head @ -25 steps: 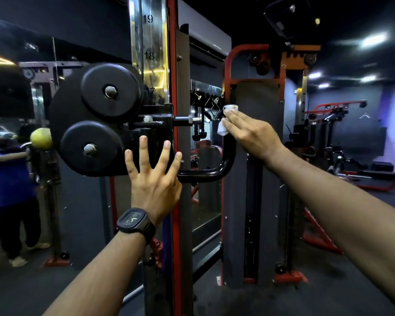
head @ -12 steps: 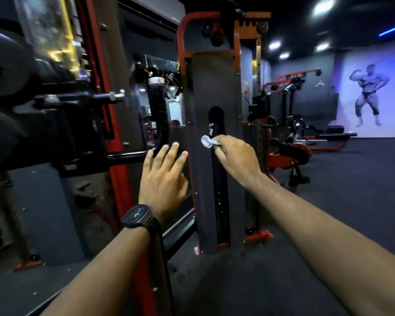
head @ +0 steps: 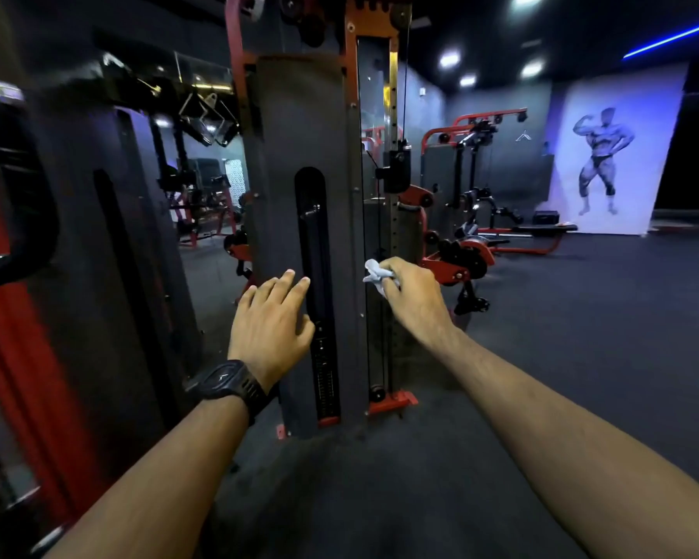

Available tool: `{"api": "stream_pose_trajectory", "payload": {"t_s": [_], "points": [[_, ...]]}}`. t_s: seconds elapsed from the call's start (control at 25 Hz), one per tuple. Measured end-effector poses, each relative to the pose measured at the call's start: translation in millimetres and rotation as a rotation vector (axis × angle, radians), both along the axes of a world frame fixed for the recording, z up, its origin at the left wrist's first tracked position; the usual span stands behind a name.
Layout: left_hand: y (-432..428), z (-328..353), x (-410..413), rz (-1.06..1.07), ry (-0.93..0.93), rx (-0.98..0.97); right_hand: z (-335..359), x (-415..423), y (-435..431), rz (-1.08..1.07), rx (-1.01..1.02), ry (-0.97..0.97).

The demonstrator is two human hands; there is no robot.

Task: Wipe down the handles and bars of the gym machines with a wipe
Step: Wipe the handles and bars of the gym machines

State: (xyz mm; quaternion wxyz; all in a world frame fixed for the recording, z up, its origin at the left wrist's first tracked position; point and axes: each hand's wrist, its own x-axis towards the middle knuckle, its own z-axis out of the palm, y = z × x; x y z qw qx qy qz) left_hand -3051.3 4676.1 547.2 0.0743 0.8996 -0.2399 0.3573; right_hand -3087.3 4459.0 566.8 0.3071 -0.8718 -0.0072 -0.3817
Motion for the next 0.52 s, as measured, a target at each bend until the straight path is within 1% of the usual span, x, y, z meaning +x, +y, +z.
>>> {"api": "stream_pose_trajectory", "payload": {"t_s": [0.2,0.36,0.52], "points": [[-57.1,-5.2,69.2,-0.012,0.021,-0.050,-10.4,62.6,-53.2,0.042,0.118,0.004],[-104.3,-11.4,149.5,-0.017,0.055,-0.052,-16.7,144.1,-92.9,0.043,0.150,0.002],[-151.6,-2.5,240.0,-0.039,0.082,-0.033,-8.6,230.2,-134.3,0.022,0.197,-0.037]]}}
